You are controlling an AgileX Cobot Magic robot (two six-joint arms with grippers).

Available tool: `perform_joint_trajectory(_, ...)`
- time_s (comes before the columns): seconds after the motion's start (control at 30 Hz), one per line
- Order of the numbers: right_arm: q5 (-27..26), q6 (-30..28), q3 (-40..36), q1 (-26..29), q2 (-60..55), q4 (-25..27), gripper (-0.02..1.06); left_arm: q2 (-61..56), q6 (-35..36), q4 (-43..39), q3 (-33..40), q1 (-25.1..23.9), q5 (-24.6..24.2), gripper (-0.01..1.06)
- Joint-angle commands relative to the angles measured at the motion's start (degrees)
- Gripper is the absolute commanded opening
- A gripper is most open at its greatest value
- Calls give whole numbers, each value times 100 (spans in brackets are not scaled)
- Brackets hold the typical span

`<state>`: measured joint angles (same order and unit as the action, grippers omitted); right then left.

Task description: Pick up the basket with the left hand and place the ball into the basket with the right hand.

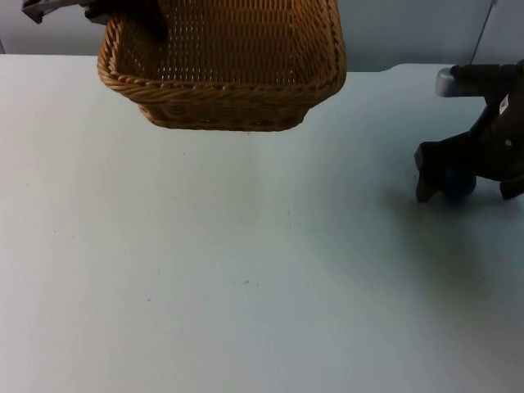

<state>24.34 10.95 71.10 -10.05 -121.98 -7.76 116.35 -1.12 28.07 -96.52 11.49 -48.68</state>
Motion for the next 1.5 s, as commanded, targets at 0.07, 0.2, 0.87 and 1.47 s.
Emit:
perform_joint_trajectory(0.07,-42,-47,48,22,-38,40,99,-118,6,128,-19,23,82,0)
perform_joint_trajectory(0.2,-84,-61,48,22,-62,40,99,-118,6,128,-19,23,82,0)
perform_joint_trajectory(0.87,-349,-61,52,22,-62,29,96,-108,6,113,-19,23,45,0)
perform_joint_trajectory(1.47,-423,321,52,22,0,16,0,-97,6,113,-19,23,20,0)
